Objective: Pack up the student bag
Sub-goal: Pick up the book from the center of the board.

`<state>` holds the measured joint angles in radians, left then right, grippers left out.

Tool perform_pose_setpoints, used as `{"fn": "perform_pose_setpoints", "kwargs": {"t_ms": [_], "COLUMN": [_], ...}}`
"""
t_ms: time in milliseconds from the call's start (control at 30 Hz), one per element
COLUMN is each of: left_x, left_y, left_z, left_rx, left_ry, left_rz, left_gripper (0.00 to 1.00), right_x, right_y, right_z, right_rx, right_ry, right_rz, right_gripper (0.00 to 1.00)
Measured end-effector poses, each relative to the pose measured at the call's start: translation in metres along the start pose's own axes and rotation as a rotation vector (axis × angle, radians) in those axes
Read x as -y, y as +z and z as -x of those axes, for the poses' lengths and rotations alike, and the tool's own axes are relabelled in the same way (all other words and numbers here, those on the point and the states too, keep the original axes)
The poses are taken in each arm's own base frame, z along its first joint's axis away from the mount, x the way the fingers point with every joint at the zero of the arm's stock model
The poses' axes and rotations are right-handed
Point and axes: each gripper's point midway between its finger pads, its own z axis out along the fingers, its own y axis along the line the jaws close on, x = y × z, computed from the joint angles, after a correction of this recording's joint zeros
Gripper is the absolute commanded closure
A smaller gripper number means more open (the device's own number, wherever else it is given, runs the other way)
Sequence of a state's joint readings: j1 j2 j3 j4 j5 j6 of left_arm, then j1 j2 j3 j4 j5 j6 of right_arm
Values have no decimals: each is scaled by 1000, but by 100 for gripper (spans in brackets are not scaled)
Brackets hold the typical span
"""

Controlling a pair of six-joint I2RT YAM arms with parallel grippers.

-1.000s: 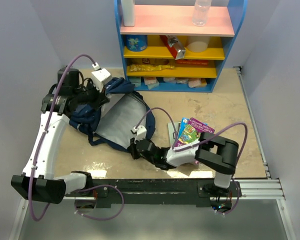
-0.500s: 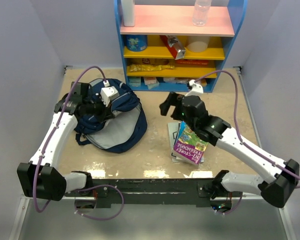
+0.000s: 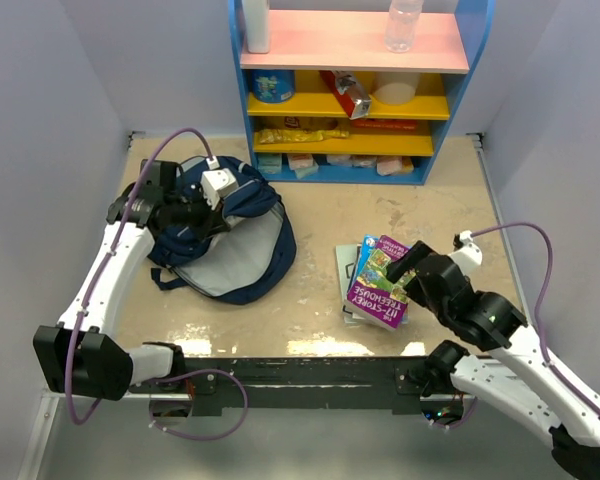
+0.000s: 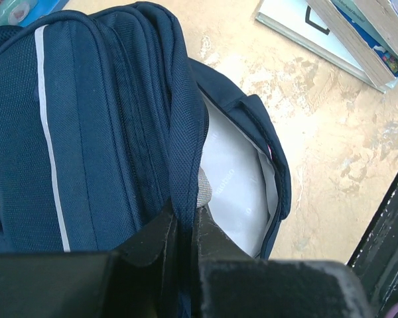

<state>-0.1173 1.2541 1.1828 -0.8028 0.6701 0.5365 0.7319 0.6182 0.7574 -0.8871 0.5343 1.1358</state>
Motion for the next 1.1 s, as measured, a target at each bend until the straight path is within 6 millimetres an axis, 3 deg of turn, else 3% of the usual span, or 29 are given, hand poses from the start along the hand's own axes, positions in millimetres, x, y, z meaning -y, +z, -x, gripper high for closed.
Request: {"fn": "perform_pose_setpoints", "kwargs": {"t_ms": [233,433,600,800,900,933,1000,1033,1100], "left_x": [3,3,3,4,4,4,4,4,4], "left_y": [2,2,2,2,2,2,2,2,2], "left_z": [2,2,2,2,2,1,1,1,1], "left_rx": [1,0,1,1,-1,-2,-3,-3,-3], "left_ry": [8,8,8,12,13,13,12,12,12], "left_rz": [-9,-12,-14,-15,-17,-17,-18,-18,-18], "left_gripper": [100,100,100,100,100,100,100,100,100], "right_x": [31,50,43,39,46,46,42,41,38], "right_y": [12,21,33,56,64,67,69,69,69], "right_z": [-14,-14,-6,-11,-15,-16,-15,-15,-13], "right_rx": [-2,70,139,190,198,201,206,209,215], "right_ry": [35,103,145,212,242,258,278,290,314], "right_rz": [-127,-167,-160,-119,-129,-129,-116,-111,-99], "right_gripper": [1,1,1,3,17,27,39,51,61]}}
